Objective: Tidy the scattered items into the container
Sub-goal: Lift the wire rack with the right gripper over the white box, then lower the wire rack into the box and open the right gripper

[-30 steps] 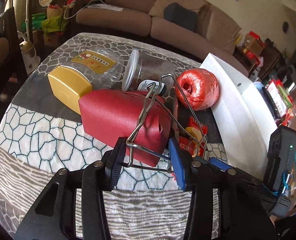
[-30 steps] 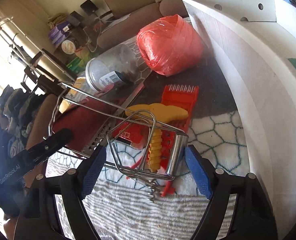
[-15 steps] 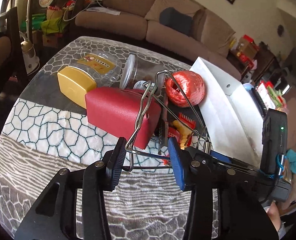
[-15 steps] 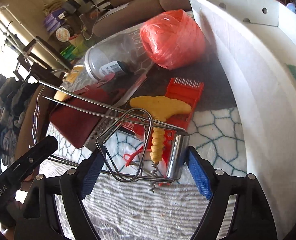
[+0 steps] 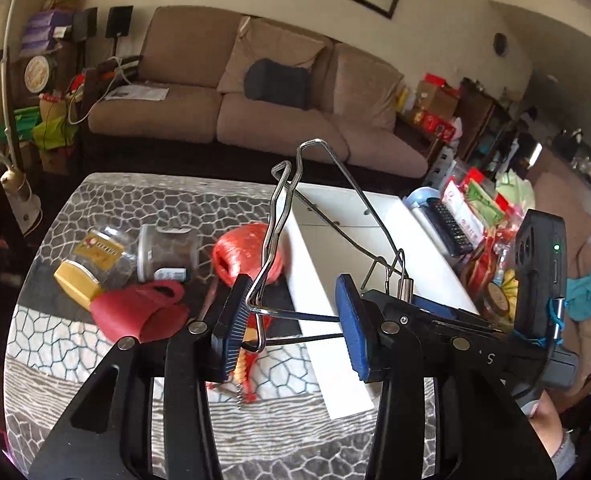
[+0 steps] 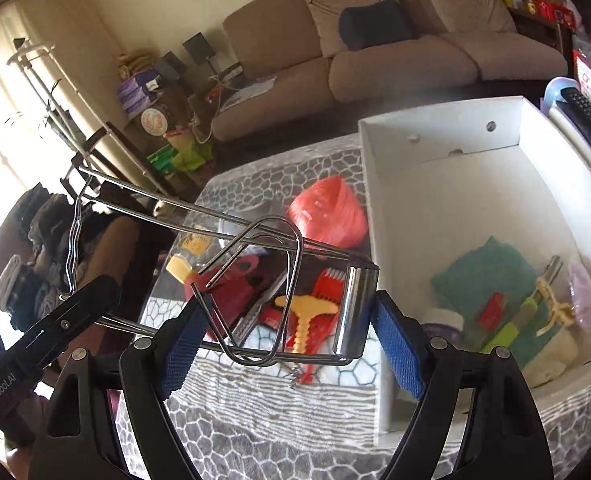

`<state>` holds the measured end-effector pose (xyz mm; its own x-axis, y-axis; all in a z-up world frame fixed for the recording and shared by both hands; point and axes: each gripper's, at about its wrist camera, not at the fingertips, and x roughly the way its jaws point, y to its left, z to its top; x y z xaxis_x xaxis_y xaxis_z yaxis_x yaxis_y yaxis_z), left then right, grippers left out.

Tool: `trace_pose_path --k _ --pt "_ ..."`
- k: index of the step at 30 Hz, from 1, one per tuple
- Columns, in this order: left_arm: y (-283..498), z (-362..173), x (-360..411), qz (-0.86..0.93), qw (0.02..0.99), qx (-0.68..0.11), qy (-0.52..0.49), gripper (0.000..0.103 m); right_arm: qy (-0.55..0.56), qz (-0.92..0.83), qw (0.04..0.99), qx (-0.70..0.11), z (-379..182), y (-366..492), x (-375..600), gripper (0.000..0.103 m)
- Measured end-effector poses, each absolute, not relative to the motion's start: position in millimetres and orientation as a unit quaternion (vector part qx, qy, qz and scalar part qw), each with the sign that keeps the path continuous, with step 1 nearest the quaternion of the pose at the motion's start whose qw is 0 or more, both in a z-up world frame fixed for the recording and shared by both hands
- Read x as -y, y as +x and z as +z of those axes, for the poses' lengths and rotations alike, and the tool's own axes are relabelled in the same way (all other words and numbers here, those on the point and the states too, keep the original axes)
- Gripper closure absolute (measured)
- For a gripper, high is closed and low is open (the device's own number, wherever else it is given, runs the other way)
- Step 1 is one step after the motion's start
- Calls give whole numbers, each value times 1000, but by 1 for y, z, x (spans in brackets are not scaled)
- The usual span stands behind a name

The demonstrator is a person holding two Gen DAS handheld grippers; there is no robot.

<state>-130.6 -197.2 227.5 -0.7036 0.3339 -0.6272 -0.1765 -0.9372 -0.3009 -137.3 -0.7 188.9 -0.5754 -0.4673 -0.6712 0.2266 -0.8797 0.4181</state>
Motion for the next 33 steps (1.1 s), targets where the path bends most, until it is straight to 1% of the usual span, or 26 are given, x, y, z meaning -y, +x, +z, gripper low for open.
trace_pose_path --k 5,11,13,16,17,18,19,21,24,26,31,33 --pt "-175 217 123 906 183 108 -365 62 420 -875 166 172 188 -170 -76 20" --pt "-248 170 66 880 216 126 -404 53 451 -869 128 159 162 -237 -142 19" --pt "-272 151 55 870 215 128 -424 38 461 -866 119 155 150 -265 -153 19" --pt "-296 132 54 867 194 140 -436 27 478 -861 104 142 128 -307 -167 19" --pt "-299 128 58 868 185 147 -437 26 485 -859 98 133 121 -322 -167 19" --pt "-299 125 63 867 186 157 -434 24 492 -857 91 120 113 -336 -166 19" --pt "-296 122 65 868 187 164 -431 19 501 -855 82 102 104 -349 -164 19" --pt "-296 121 71 872 180 149 -430 15 520 -850 68 52 87 -372 -153 19" --pt "-302 119 74 869 178 136 -441 15 533 -844 54 -39 64 -394 -130 19" --pt "-305 118 73 871 168 119 -446 15 537 -838 54 -76 52 -403 -119 19" --pt "-313 108 66 869 157 94 -459 15 536 -839 47 -77 34 -413 -116 19" --pt "-312 105 62 868 158 88 -462 15 528 -842 20 -109 33 -417 -117 18"
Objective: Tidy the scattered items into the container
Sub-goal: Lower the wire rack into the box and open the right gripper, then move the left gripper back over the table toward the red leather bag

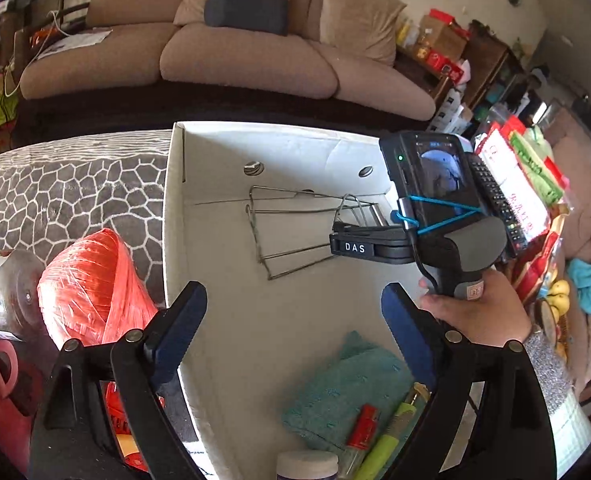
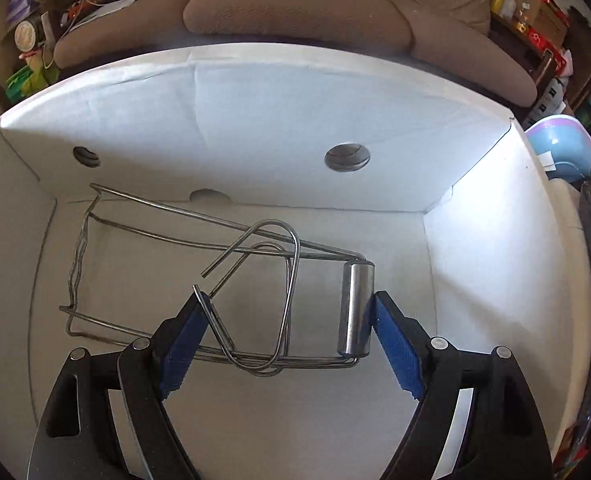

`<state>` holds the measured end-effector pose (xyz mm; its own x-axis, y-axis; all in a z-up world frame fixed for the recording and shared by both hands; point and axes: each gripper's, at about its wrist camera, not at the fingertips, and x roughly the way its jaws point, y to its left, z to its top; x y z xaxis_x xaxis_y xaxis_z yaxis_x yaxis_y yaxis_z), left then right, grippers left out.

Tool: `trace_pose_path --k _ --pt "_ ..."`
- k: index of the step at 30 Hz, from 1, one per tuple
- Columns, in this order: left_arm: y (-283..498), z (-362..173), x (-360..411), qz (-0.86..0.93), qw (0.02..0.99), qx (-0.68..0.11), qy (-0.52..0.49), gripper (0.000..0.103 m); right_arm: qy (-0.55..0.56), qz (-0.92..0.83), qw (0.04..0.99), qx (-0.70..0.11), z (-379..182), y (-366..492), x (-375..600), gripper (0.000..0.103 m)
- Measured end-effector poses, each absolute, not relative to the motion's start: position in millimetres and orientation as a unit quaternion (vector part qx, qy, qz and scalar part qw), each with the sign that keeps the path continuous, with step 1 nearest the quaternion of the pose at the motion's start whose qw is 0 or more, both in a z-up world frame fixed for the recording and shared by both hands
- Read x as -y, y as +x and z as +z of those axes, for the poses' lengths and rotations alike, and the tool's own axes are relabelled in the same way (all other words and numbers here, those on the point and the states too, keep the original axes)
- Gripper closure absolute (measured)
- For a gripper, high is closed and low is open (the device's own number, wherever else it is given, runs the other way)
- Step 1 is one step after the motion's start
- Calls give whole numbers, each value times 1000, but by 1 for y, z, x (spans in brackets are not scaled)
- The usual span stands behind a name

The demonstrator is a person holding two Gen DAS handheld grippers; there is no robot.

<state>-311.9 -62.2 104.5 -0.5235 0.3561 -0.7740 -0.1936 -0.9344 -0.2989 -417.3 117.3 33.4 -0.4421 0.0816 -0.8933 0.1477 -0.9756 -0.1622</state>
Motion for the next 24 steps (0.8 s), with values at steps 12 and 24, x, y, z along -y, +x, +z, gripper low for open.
trace_pose_path --k 12,24 --pt "-286 120 58 865 155 81 -470 14 468 -883 25 -41 109 -362 -157 15" --pt "-207 160 42 878 127 13 -462 0 468 -879 79 51 172 -244 -175 10"
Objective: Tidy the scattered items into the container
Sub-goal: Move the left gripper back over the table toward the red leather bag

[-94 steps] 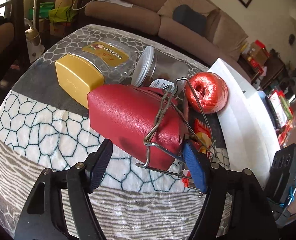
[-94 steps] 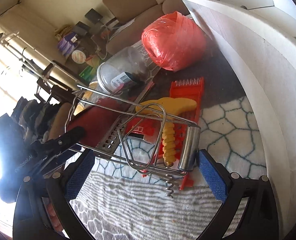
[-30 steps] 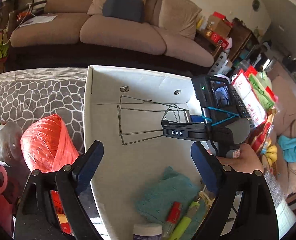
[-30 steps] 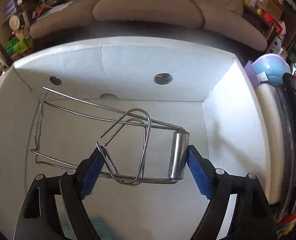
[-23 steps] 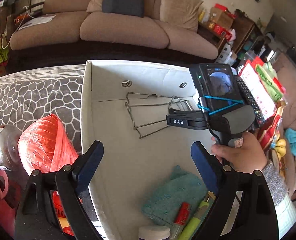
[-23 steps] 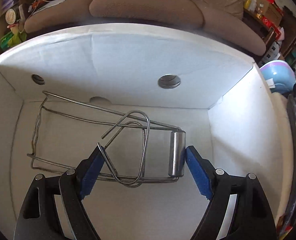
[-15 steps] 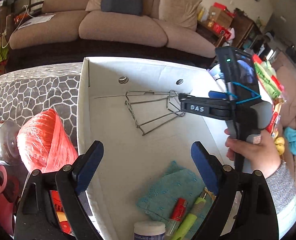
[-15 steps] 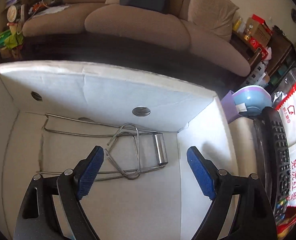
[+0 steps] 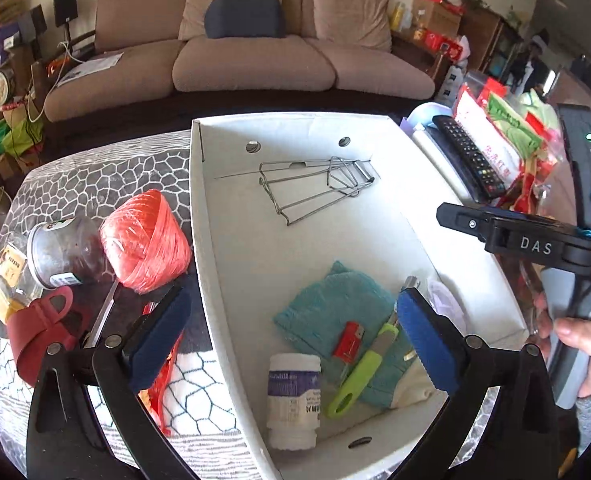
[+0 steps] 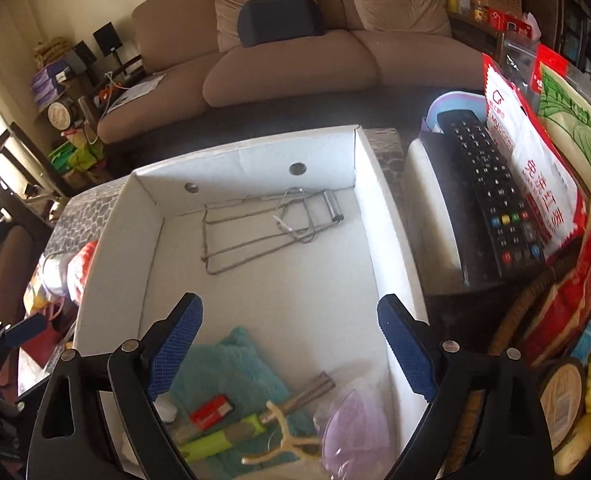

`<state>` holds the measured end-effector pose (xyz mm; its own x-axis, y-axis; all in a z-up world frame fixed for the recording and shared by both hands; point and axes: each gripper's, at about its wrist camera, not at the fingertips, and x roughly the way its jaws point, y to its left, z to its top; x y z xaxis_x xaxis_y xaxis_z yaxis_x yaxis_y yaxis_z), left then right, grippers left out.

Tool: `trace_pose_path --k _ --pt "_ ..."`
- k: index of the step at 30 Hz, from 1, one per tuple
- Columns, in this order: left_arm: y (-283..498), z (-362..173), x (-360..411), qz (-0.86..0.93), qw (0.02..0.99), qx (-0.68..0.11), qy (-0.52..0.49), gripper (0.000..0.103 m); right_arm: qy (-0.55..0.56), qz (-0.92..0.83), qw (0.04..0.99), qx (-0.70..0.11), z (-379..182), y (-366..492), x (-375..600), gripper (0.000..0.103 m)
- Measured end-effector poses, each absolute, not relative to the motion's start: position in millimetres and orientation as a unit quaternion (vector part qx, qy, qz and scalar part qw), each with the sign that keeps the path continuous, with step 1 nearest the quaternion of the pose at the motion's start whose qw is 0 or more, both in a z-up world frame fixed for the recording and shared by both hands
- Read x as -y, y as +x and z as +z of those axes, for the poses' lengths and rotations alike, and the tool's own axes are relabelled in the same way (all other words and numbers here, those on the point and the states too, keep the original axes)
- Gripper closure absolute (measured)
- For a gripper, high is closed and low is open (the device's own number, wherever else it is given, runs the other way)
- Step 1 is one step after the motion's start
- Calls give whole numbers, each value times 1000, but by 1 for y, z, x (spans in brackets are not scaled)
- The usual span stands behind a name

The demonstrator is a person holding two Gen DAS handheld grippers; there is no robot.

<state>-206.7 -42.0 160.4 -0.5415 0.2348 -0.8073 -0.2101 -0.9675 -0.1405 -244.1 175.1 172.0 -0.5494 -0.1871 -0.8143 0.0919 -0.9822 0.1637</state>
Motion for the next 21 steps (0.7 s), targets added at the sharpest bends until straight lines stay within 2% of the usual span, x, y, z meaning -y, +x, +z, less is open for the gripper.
trace_pose_path --k 9,21 --pt "-126 180 44 881 118 -1 -458 0 461 -879 91 83 187 -158 -164 9" --pt "-31 210 71 890 96 11 -445 0 432 -896 88 59 222 -46 -149 9"
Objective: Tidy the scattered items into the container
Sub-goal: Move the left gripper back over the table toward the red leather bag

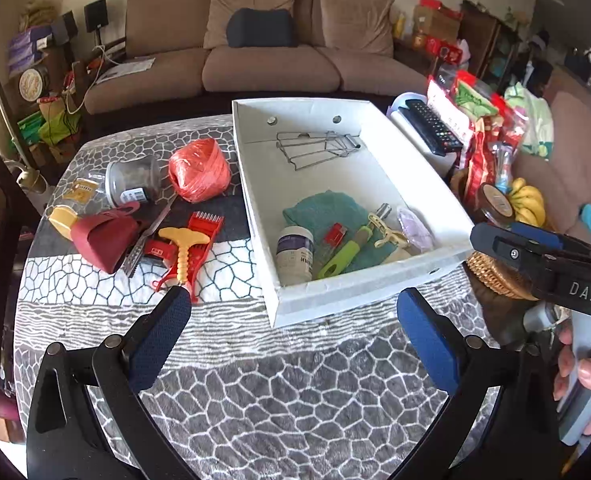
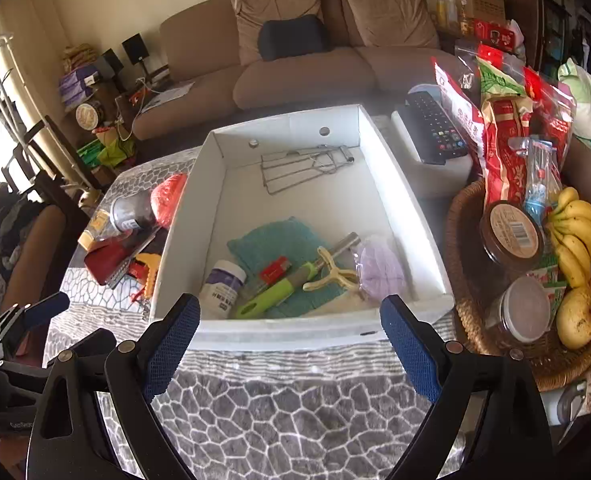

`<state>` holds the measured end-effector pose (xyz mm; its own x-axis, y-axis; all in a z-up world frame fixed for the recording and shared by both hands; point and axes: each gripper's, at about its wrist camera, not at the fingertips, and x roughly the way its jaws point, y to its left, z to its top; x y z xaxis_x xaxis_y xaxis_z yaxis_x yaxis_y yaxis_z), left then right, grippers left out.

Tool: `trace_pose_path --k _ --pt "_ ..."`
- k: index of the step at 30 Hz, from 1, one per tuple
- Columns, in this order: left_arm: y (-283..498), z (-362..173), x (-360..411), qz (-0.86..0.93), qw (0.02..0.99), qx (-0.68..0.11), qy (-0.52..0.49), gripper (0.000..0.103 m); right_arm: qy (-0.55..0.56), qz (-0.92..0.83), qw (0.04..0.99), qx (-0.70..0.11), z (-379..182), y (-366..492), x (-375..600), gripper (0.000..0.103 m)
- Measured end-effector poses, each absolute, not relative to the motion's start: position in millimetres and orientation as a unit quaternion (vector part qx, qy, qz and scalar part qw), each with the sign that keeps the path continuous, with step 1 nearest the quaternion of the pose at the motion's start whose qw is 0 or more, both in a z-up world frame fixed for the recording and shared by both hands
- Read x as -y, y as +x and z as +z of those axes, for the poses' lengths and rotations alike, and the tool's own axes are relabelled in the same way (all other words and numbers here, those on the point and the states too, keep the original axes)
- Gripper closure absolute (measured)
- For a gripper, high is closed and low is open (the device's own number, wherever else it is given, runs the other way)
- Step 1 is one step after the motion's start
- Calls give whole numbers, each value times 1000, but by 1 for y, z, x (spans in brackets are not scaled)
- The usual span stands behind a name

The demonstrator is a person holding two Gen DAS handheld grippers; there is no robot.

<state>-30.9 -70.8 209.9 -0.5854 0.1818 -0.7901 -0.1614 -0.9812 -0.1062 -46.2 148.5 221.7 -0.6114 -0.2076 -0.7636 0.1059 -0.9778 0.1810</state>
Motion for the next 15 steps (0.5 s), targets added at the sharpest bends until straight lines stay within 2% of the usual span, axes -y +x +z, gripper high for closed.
trace_pose_path --k 15 --pt "63 236 154 908 50 28 -415 0 413 -899 143 37 239 50 -70 8"
